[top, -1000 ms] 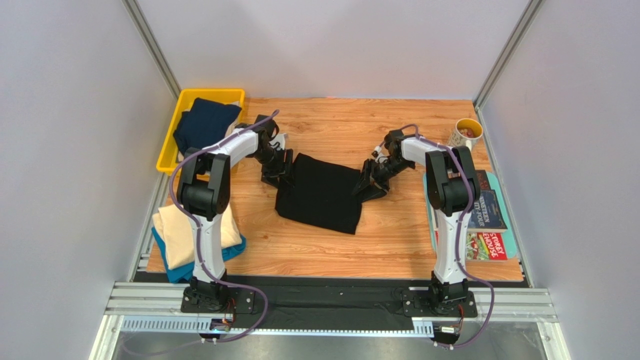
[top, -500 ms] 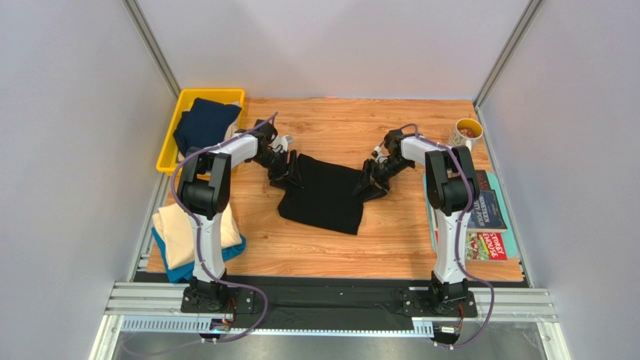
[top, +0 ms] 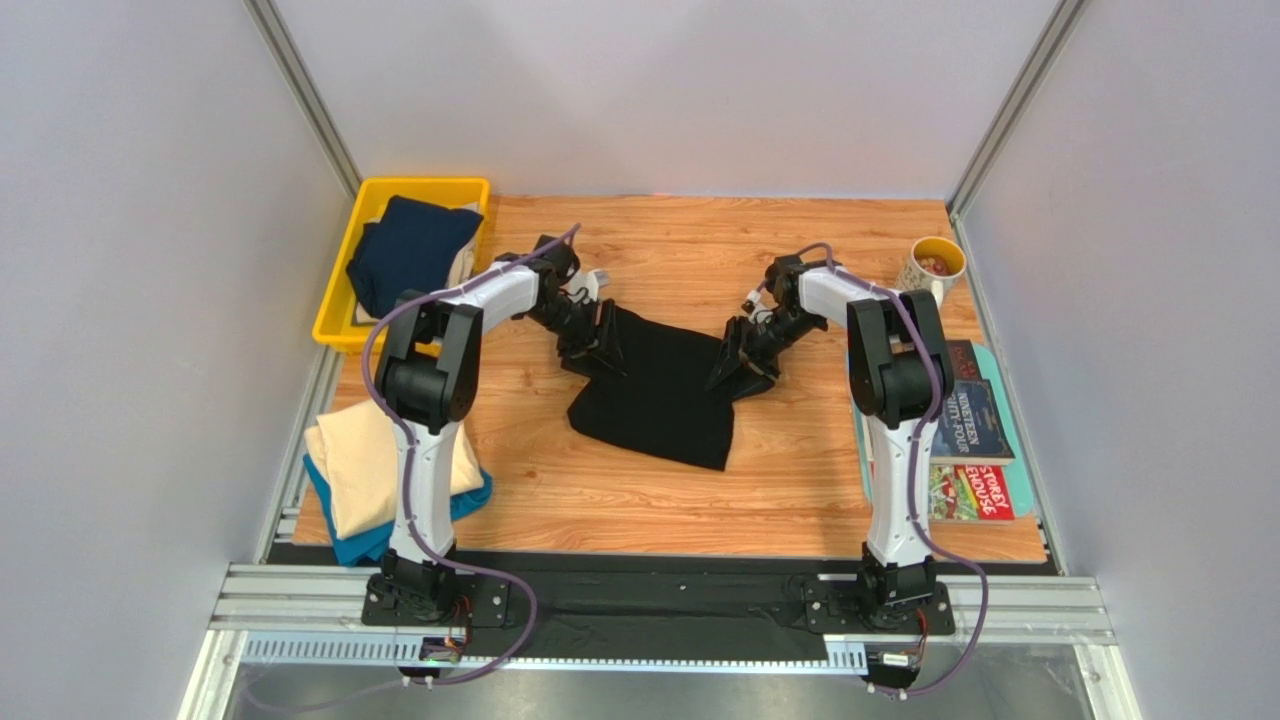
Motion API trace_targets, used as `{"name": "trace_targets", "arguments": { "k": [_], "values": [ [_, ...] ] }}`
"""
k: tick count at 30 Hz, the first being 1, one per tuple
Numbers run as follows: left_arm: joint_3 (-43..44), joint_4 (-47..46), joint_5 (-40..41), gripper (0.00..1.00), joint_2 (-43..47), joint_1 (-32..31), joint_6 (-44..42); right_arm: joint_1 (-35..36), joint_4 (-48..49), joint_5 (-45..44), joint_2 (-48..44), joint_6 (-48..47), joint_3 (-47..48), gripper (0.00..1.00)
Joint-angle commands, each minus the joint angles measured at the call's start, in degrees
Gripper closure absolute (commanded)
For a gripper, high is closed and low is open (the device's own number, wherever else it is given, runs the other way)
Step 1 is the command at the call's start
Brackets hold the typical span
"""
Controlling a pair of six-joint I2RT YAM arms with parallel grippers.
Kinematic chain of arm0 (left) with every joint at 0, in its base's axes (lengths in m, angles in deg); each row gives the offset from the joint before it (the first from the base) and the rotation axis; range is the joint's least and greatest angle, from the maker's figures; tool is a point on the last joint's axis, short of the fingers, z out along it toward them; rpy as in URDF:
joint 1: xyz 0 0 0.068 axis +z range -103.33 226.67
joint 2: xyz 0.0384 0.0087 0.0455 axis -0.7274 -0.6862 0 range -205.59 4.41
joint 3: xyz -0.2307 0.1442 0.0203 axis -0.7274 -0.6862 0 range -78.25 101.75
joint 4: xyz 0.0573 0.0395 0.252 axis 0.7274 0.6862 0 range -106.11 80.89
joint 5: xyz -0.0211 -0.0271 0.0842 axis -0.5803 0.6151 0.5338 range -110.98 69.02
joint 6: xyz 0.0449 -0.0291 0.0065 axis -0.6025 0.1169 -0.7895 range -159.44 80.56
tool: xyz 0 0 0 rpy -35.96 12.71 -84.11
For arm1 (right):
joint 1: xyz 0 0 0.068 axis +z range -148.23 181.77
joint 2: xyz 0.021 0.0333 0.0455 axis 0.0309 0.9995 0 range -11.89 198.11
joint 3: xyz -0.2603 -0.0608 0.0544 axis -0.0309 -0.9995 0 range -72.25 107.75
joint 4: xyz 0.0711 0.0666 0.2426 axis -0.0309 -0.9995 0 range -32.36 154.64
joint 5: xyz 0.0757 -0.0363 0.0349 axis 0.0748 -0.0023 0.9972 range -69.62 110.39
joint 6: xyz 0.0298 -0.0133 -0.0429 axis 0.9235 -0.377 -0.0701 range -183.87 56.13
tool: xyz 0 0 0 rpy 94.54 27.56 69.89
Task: Fold and stack the t-shirts
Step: Neatly place the folded tshirt to the corner
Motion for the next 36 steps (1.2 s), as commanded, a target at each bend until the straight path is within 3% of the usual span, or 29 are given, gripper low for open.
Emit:
{"name": "trace_targets", "arguments": {
  "k": [1,5,9,14,16,22,29,36],
  "values": [
    [2.99,0.61,-2.59,0.41,-1.77,-3.66,1.21,-0.52,1.80,-10.93,5.61,0.41,-1.47,0.49],
    [2.82,0.61,-3.03,0.45,-1.95,-5.33,1.65,-0.52,1.71,-10.49,5.52,0.33,-0.60,0.49],
    [2.38,0.52,-2.68,0.72,-1.33,-5.86,1.83,-0.52,1.71,-10.58,5.79,0.33,0.11,0.49],
    [2.64,0.52,-1.10,0.84,-0.54,-5.86,1.39,-0.70,1.62,-10.93,5.52,0.41,0.29,0.49],
    [2.99,0.52,-1.18,1.00,-0.63,-5.77,1.65,-0.78,1.62,-10.84,5.35,0.41,0.02,0.49],
    [3.87,0.26,0.92,1.00,0.34,-5.68,2.09,-1.40,0.40,-12.68,2.81,0.50,-0.06,0.41],
    [8.17,4.64,10.22,1.00,3.68,-3.23,2.09,-2.10,-3.65,-26.30,-4.13,0.06,0.81,0.42],
    [7.93,9.57,20.26,1.00,10.88,-1.12,2.96,-3.16,-4.62,-28.86,-7.57,1.82,0.99,0.42]
  ]
}}
